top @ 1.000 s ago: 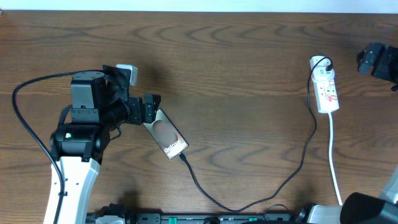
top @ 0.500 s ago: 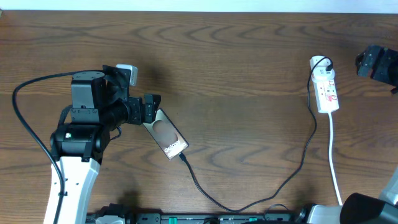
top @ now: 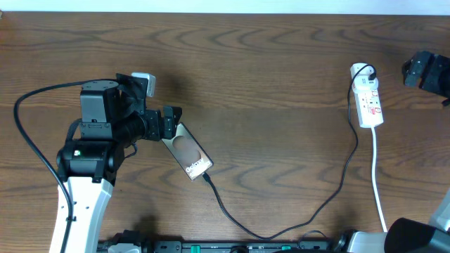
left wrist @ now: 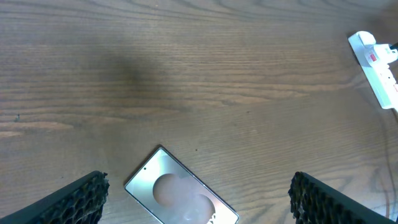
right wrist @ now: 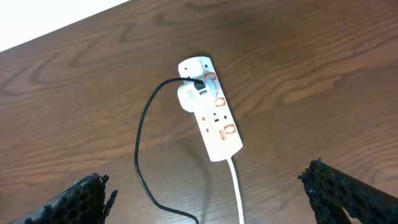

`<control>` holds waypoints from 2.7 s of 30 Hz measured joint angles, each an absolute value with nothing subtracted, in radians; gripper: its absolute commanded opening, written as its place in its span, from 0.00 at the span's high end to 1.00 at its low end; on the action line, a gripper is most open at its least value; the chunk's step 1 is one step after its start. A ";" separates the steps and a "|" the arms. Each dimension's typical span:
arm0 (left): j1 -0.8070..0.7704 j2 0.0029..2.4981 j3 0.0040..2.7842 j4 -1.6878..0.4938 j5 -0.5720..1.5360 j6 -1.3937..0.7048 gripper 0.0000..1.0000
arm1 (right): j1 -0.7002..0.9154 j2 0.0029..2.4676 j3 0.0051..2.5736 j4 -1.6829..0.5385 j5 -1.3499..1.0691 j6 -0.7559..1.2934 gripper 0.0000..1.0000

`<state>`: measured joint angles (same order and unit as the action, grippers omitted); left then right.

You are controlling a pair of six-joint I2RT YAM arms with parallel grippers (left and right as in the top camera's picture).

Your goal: Plug charger to phone and switch on socket

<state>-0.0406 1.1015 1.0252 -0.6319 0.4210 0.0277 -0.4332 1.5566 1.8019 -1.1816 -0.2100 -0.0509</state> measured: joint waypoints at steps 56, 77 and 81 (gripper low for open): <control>0.070 0.011 0.018 -0.003 0.300 0.132 0.07 | -0.433 1.557 1.802 -1.183 -0.210 -0.051 0.01; 0.070 0.011 0.018 -0.003 0.300 0.132 0.07 | -0.433 1.557 1.802 -1.183 -0.210 -0.051 0.01; 0.070 0.011 0.018 -0.003 0.300 0.132 0.07 | -0.433 1.557 1.802 -1.183 -0.210 -0.051 0.01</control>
